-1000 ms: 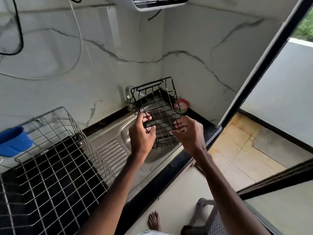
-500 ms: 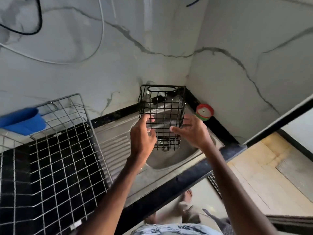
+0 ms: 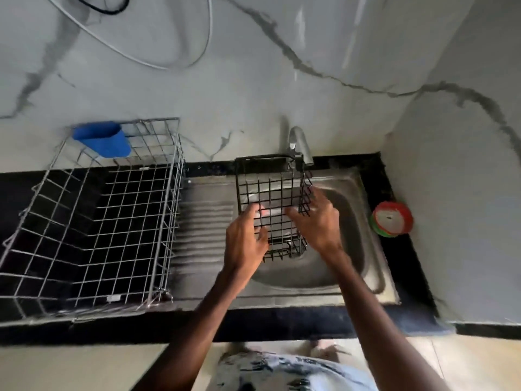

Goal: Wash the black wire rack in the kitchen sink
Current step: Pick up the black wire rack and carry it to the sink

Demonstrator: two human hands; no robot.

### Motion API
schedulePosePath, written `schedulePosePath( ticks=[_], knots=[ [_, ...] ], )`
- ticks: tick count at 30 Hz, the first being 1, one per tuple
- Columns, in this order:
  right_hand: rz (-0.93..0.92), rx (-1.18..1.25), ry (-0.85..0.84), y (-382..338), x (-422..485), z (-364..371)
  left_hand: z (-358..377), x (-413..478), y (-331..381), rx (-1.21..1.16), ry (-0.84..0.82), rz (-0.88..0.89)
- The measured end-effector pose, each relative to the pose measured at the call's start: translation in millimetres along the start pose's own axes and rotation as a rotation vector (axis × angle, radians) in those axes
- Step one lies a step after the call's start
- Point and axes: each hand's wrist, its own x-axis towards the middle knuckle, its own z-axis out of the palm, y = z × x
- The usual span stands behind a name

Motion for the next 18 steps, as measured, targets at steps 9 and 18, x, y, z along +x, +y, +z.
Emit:
schedulePosePath(
  ticks=[9,18],
  knots=[
    [-0.004,-0.097,-0.077,16,9,5,2,-19,15,0.064,-0.098,-0.168],
    [0.046,-0.198,-0.084,19,-1,23,-47,-5,-30,0.045,-0.264,-0.085]
  ],
)
